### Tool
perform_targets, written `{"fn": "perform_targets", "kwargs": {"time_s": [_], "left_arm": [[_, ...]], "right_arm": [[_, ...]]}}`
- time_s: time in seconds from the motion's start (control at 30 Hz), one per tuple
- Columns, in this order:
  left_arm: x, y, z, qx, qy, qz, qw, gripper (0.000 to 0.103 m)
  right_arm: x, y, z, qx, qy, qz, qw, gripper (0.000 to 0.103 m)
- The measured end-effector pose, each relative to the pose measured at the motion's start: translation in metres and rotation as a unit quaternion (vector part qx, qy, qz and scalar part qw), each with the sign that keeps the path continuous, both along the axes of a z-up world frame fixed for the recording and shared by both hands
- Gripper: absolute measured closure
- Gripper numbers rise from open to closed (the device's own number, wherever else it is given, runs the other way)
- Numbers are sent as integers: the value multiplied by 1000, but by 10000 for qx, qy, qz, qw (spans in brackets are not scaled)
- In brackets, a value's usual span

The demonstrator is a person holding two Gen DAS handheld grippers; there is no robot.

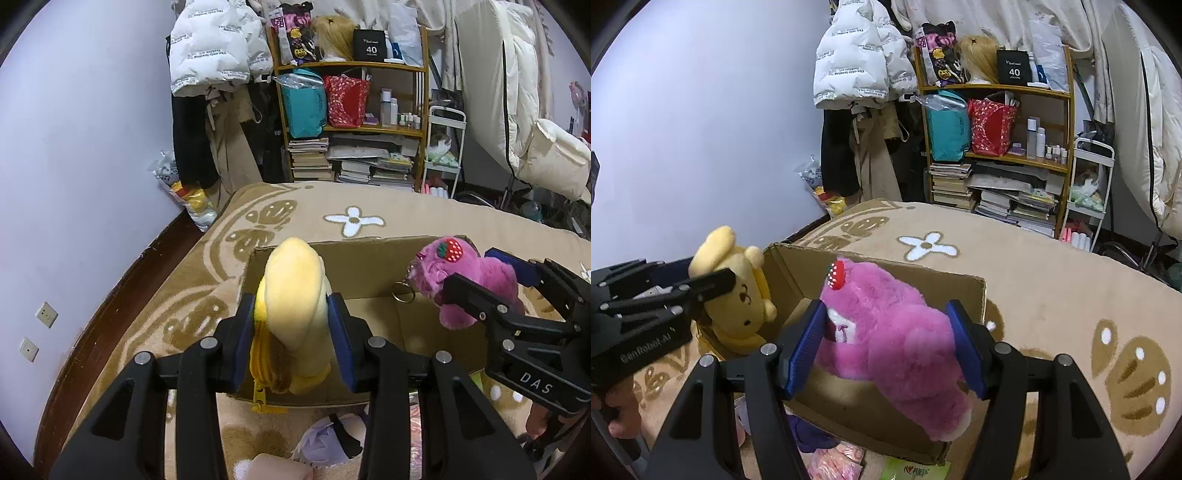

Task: Organize soft objects
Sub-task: 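Lift the pink bear with the right tool while the left tool carries the yellow dog into the box, then open the right tool over the box while the left tool releases the yellow dog inside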

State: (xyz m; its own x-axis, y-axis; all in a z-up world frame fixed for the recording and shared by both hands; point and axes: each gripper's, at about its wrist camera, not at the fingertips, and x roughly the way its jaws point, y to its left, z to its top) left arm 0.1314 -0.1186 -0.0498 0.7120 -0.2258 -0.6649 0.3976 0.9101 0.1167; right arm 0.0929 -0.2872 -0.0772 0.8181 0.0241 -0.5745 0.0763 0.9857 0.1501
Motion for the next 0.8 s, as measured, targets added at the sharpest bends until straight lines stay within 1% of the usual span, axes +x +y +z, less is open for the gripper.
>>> {"fn": "perform_targets", "kwargs": {"time_s": [0.27,0.37,0.5,0.53,0.57,0.63,0.7,0.73,0.77,0.8], "left_arm": [[11,-3,-8,-152,237,-78,9996,65],[15,-3,-13,-131,345,-41,9993,65],[20,-2,-19,-151,512,-32,9986,62],[20,-2,-21,-131,539,-39,9985,61],[21,-2,-24,-105,566,-33,9983,58],[20,-2,-25,-70,529,9,9986,44],[20,-1,-25,-39,499,34,9987,38],[20,-1,-26,5,526,60,9986,31],[21,-1,-26,48,538,128,9985,27],[20,0,-26,55,525,177,9984,18]], "right_arm": [[1,-3,4,250,-125,70,9996,33],[0,-3,7,405,-169,125,9990,33],[5,1,2,432,-38,203,9989,32],[6,1,0,450,1,211,9988,31],[8,1,-3,477,66,210,9986,30],[10,1,-6,475,142,198,9986,30],[10,0,-7,500,172,191,9984,30],[10,0,-7,536,180,202,9982,30],[10,-1,-7,553,191,196,9981,29],[10,-3,-6,567,212,168,9980,24]]}}
